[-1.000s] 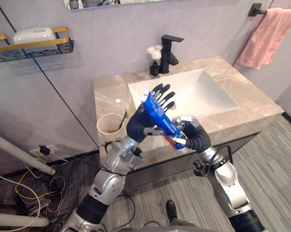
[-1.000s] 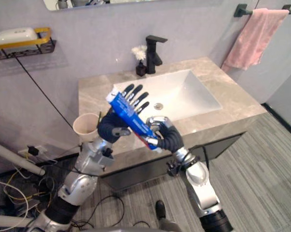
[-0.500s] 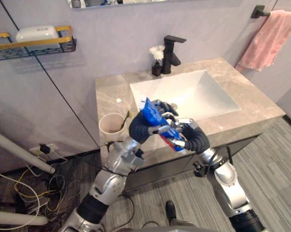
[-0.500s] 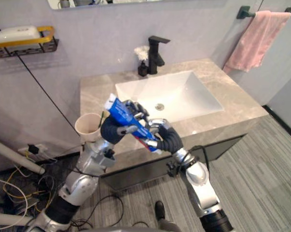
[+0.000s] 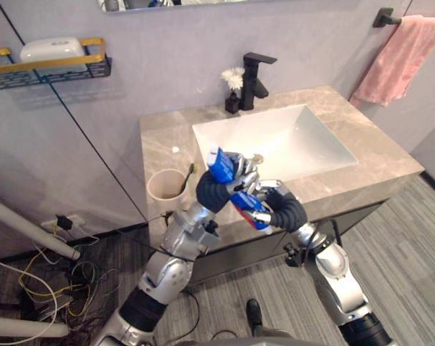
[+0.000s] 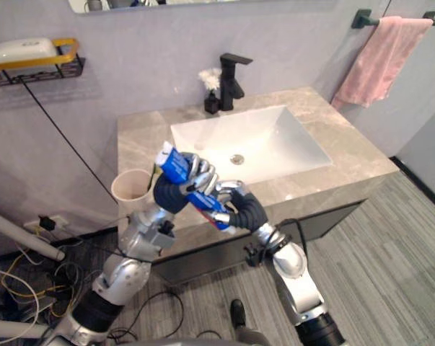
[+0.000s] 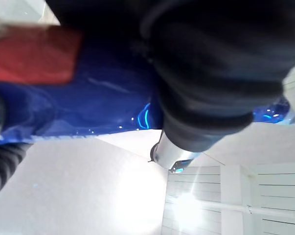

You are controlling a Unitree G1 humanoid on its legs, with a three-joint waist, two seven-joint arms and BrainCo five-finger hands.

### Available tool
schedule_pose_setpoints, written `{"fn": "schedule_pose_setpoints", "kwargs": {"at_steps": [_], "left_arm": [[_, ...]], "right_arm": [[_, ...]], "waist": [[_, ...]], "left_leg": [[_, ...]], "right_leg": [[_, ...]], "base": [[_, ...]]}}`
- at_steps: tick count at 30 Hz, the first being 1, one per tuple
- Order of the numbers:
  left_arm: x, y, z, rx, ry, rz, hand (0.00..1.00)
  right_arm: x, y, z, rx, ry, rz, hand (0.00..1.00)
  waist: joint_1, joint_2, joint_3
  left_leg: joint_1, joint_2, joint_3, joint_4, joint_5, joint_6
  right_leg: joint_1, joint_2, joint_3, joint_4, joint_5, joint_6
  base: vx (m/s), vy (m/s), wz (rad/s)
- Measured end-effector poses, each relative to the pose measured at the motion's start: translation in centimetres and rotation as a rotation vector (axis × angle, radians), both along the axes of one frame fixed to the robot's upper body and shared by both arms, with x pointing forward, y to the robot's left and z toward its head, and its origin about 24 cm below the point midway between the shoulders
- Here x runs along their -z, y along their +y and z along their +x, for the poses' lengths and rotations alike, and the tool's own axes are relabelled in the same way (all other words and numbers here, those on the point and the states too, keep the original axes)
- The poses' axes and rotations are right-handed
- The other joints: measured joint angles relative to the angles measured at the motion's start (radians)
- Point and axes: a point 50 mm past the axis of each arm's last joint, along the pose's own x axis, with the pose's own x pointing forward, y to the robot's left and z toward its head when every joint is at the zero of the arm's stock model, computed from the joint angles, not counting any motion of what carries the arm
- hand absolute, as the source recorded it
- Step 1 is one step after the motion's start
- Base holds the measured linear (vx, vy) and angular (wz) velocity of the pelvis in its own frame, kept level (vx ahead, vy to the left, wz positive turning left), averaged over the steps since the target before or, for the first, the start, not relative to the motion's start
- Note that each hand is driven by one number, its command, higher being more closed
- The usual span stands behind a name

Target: Organize washtable

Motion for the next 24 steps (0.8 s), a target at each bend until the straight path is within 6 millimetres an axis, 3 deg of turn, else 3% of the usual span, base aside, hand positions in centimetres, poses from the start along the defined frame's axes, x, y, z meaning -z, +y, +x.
{"fn": "schedule_pose_setpoints", "kwargs": {"at_steps": [1,18,24], "left_arm": [[0.0,0.0,0.0,0.000,0.000,-0.001,1.00],[0.5,0.2,-0.2,-0.019,0.025,-0.020,1.00],[0.3,0.2,-0.1,-0.024,0.025,-0.040,1.00]], "right_arm": [[0.0,0.0,0.0,0.000,0.000,0.001,0.00],[0.6,-0.3,0.2,0.041,0.037,0.047,0.00],[0.3,-1.3,0.5,0.091,0.035,0.093,0.00]], "waist": [[0.000,0.000,0.000],[0.000,0.000,0.000],[0.000,0.001,0.000]], "left_leg": [[0.000,0.000,0.000,0.000,0.000,0.000],[0.001,0.001,0.000,-0.003,0.000,0.000],[0.002,0.001,0.000,-0.004,0.000,0.000]], "right_leg": [[0.000,0.000,0.000,0.000,0.000,0.000],[-0.001,0.002,-0.001,0.000,-0.002,-0.002],[-0.001,0.002,0.000,0.000,-0.001,-0.002]], "base": [[0.00,0.000,0.00],[0.00,0.000,0.00],[0.00,0.000,0.00]]}}
